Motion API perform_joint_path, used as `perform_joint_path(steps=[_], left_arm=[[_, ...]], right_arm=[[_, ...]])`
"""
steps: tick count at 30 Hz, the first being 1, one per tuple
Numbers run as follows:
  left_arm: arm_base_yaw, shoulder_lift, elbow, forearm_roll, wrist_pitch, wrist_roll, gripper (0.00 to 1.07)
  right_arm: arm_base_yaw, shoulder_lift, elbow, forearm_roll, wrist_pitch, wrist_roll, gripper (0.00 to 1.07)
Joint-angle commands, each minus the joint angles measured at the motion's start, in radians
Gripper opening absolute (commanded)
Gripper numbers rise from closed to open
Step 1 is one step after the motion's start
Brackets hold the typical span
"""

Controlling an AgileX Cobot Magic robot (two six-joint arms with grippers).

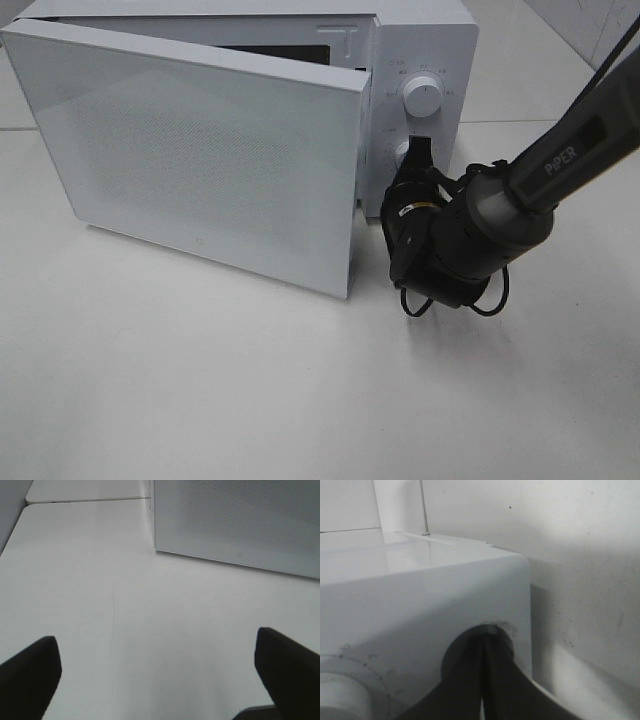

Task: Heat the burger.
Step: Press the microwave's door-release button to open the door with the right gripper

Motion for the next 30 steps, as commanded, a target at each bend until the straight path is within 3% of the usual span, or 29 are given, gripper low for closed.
perform_joint_path(steps=[1,16,30], left_arm=[[-0.001,-0.019,0.002,0.001,-0.012,-0.005,0.98],[-0.001,-0.019,0.002,0.001,-0.012,-0.005,0.98],[-0.001,-0.019,0.002,0.001,-0.012,-0.005,0.98]], right_arm=[[-0.04,0.011,-0.094,-0.129,-0.148,-0.004,0.0],[-0.037,-0.024,-0.087,-0.125,-0.087,-0.035,0.0],[-0.024,-0.107,0.015,-0.097,-0.008,-0.106,0.0]])
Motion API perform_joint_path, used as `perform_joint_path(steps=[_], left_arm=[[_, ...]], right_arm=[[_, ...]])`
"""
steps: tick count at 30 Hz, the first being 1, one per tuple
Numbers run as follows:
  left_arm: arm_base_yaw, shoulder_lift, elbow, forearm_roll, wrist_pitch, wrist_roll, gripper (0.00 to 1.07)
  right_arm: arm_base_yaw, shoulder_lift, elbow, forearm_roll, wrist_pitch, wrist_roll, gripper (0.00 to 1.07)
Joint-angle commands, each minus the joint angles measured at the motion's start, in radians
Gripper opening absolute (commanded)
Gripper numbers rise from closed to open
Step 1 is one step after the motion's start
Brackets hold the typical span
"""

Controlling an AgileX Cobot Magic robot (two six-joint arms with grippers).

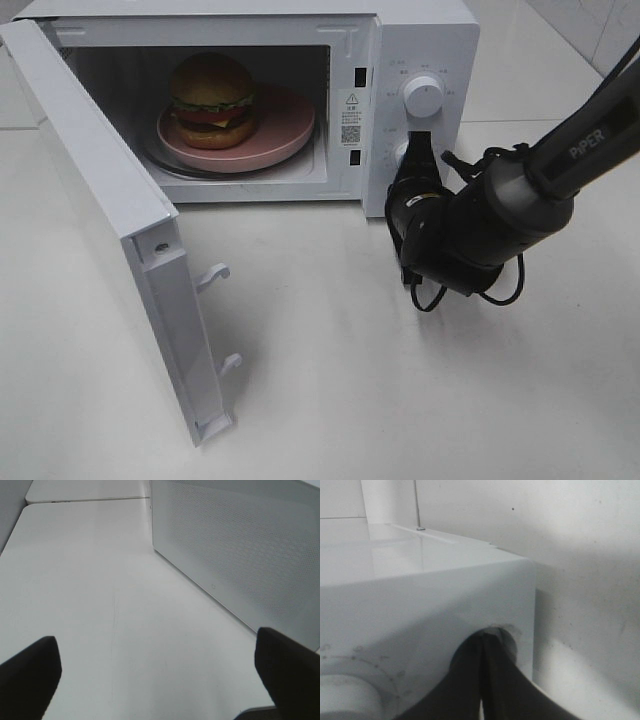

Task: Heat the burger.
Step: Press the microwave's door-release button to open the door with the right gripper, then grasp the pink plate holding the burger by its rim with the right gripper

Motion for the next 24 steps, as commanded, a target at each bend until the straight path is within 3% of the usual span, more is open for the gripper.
perform_joint_path(steps=[1,14,24], left_arm=[[-0.001,-0.019,0.002,0.001,-0.012,-0.005,0.98],[-0.001,-0.019,0.002,0.001,-0.012,-0.005,0.98],[-0.001,-0.019,0.002,0.001,-0.012,-0.005,0.98]], right_arm=[[-0.01,-0.06,0.013,-0.085,-0.086,-0.022,0.0],[-0.002,-0.13,0.093,-0.077,0.079,-0.081,0.0],[-0.002,-0.25,0.169,-0.077,0.269,-0.295,0.0]])
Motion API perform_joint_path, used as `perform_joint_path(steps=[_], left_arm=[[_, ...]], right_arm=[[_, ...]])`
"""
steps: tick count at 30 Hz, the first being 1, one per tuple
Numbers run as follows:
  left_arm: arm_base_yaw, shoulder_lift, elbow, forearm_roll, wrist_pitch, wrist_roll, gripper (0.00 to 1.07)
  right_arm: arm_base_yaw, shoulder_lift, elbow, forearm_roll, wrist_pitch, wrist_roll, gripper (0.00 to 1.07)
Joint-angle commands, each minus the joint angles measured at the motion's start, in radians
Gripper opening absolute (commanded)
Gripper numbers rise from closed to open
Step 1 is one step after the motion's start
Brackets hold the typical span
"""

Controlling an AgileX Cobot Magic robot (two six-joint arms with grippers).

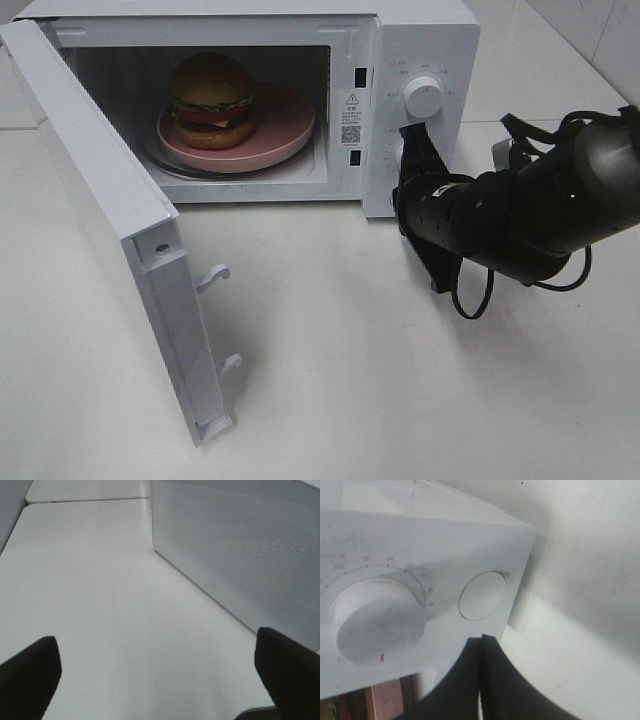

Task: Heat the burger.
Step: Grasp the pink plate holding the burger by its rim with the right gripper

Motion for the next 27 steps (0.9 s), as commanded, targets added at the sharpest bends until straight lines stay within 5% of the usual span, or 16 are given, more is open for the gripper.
perform_joint_path(steps=[1,14,27], left_arm=[[-0.001,-0.019,0.002,0.001,-0.012,-0.005,0.98],[-0.001,-0.019,0.002,0.001,-0.012,-0.005,0.98],[-0.001,-0.019,0.002,0.001,-0.012,-0.005,0.98]], right_arm=[[0.0,-0.039,0.017,-0.012,0.059,-0.084,0.0],[-0.027,-0.25,0.038,-0.163,0.525,-0.58,0.0],[-0.047,-0.415,-0.001,-0.453,0.934,-0.72,0.0]])
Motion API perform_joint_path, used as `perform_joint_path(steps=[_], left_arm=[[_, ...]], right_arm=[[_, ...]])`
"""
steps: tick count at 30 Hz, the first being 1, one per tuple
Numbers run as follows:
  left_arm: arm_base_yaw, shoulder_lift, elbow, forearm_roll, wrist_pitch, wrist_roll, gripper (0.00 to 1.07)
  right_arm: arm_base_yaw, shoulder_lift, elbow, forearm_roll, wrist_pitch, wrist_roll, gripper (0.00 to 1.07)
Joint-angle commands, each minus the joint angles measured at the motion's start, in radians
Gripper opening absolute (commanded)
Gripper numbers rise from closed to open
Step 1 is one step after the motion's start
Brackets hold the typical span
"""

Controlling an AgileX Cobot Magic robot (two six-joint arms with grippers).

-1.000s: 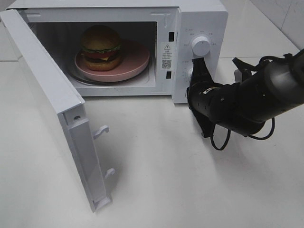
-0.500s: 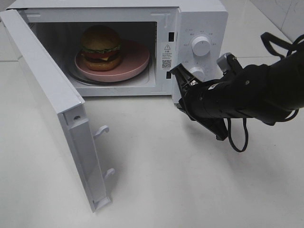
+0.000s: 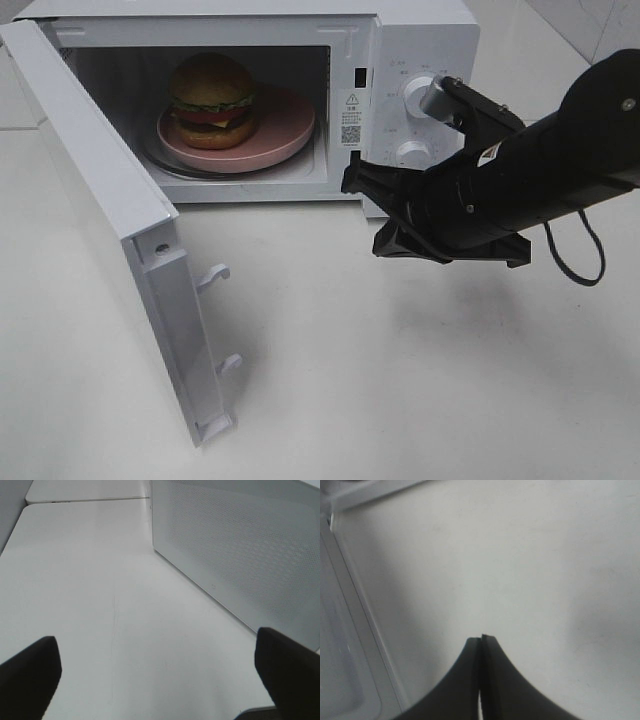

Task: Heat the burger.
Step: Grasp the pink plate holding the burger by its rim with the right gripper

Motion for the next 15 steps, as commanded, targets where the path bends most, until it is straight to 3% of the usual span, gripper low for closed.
perform_joint_path(steps=[1,9,15], left_arm=[[-0.001,-0.019,0.002,0.001,-0.012,-0.005,0.98],[-0.001,-0.019,0.002,0.001,-0.012,-0.005,0.98],[-0.001,-0.019,0.002,0.001,-0.012,-0.005,0.98]], right_arm=[[-0.005,-0.041,-0.054,-0.152,0.19,-0.043,0.0],[-0.005,-0.043,-0.179,-0.307,0.46,-0.186,0.02],[-0.004,-0.043,-0.246,-0.387,0.584,-0.538,0.04]])
